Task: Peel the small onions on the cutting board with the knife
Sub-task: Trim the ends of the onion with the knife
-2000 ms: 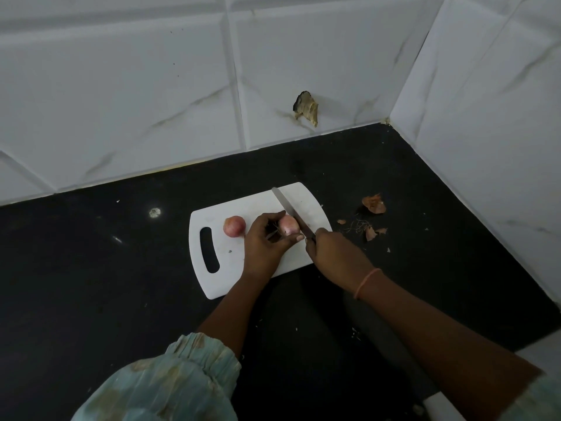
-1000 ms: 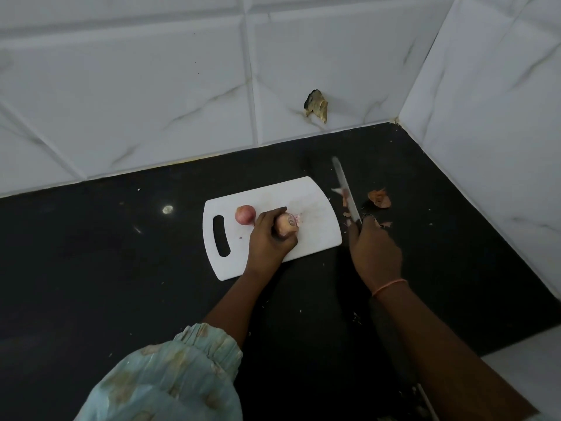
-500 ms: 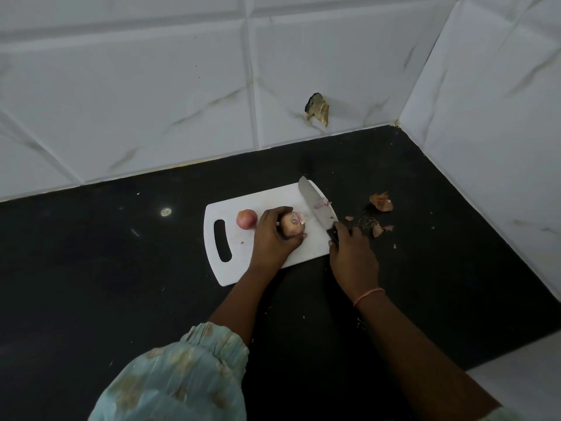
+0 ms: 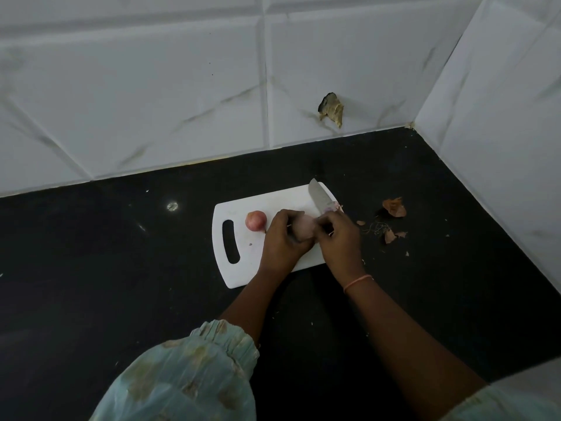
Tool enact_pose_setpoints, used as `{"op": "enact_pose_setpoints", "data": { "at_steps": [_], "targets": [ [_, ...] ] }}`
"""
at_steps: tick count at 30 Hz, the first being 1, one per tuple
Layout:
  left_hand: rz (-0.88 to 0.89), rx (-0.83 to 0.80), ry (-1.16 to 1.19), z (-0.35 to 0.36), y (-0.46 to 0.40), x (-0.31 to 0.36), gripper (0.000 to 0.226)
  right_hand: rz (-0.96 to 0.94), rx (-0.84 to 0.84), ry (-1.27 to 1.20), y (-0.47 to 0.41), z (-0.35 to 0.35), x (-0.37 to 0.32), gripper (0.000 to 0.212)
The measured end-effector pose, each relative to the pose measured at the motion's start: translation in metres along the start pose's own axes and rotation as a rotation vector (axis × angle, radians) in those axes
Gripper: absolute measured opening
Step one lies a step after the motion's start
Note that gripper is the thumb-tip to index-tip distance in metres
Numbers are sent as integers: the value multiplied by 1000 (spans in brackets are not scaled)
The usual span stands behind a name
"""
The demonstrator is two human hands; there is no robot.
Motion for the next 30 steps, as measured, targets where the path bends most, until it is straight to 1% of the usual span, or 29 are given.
{"op": "enact_pose_setpoints", "data": {
  "at_steps": [5, 9, 11, 14, 16, 18, 21, 24, 25, 27, 28, 30],
  "targets": [
    [-7, 15, 8, 0, -1, -6, 43, 8, -70, -34, -3, 8, -5, 5],
    [8, 14, 12, -1, -1, -5, 44, 242, -181, -117, -8, 13, 20, 16],
    [22, 11, 11, -1, -2, -5, 46, 370, -232, -206, -8, 16, 32, 19],
    [29, 10, -12, -1, -2, -5, 49, 535, -257, -383, -7, 20, 39, 20],
    [33, 9, -26, -1, -2, -5, 49, 607, -263, -426, -8, 23, 43, 17],
    [39, 0, -37, -1, -1, -3, 49, 627, -284, -397, -9, 27, 45, 16],
    [38, -12, -47, -1, 0, -1, 50, 630, -304, -334, -10, 31, 51, 20],
    [33, -17, -38, -1, 1, 0, 52, 633, -302, -320, -10, 31, 50, 16],
    [30, -17, -22, -1, 2, -1, 53, 635, -294, -344, -11, 30, 49, 16],
    [23, -15, 26, -2, 4, -2, 54, 663, -281, -443, -10, 27, 41, 22],
    [18, -13, 56, -2, 4, -2, 54, 679, -261, -476, -11, 23, 40, 21],
    [-4, -15, 116, -2, 5, -1, 54, 709, -205, -489, -14, 11, 41, 10]
  ]
}}
Point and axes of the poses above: each hand's wrist, its own y-axis away from the middle knuckle, its own z-axis out of the palm, x = y × z, the point moved 10 cm from there along -y, towards the middle knuckle, and after that the axes turned 2 degrees about -x, right-handed, at the moved point
